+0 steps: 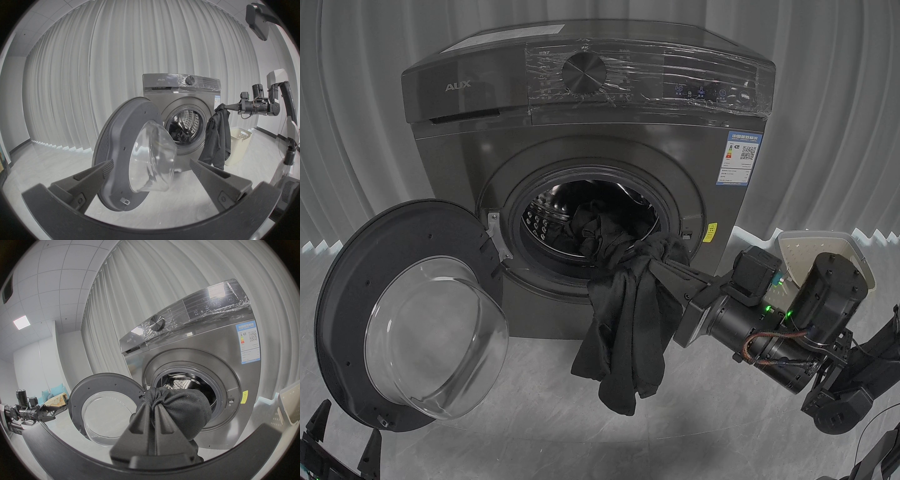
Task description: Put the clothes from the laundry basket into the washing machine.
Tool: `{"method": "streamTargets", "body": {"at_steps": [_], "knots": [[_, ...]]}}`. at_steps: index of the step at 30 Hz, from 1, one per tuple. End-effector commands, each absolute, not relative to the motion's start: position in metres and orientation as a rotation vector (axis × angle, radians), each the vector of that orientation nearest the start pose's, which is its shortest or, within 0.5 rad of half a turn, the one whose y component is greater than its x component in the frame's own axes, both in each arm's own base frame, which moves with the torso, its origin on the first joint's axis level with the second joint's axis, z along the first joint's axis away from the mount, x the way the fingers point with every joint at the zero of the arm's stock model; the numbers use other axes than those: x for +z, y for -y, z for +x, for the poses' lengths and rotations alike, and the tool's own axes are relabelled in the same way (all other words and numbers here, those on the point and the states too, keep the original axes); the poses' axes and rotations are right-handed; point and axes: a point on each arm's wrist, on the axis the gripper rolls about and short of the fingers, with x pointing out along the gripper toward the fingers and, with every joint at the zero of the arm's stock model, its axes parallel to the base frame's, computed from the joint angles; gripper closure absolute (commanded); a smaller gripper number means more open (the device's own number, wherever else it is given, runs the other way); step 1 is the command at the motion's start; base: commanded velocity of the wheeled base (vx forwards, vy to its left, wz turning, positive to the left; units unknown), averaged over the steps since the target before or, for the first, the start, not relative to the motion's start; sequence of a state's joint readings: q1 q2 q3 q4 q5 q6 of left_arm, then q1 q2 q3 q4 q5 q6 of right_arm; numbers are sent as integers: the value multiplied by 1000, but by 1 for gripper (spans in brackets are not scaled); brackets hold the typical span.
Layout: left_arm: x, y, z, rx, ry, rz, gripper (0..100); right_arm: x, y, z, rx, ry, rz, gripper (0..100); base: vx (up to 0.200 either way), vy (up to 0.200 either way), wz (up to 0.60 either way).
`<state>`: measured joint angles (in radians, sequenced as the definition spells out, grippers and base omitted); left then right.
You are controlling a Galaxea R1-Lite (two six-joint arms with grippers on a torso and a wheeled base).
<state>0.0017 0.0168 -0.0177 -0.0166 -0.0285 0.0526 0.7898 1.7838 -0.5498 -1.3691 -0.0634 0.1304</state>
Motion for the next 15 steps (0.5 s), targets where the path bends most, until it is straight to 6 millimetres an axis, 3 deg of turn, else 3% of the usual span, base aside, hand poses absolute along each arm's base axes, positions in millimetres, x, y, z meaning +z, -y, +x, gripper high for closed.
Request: {"method": "streamTargets", "body": {"at_steps": [1,2,3,4,7,8,11,15], "knots": [[140,1,-38,-6,255,20,0,170,-210,211,733,91,187,100,0,0,0],[161,1,-40,-14,282,18,0,171,-211,211,733,97,190,100,0,0,0],[164,1,-39,-14,282,18,0,171,-211,211,733,97,190,100,0,0,0],[178,2,-26,-60,217,32,0,173,-215,215,735,107,194,100,0,0,0],[182,5,7,-228,58,40,0,171,-222,221,737,108,195,100,0,0,0],[182,5,7,-228,58,40,0,171,-223,224,734,113,197,100,0,0,0],[190,8,45,-328,-32,63,0,174,-230,236,724,125,201,100,0,0,0],[193,17,77,-451,-73,78,0,176,-238,248,719,129,200,100,0,0,0]]}}
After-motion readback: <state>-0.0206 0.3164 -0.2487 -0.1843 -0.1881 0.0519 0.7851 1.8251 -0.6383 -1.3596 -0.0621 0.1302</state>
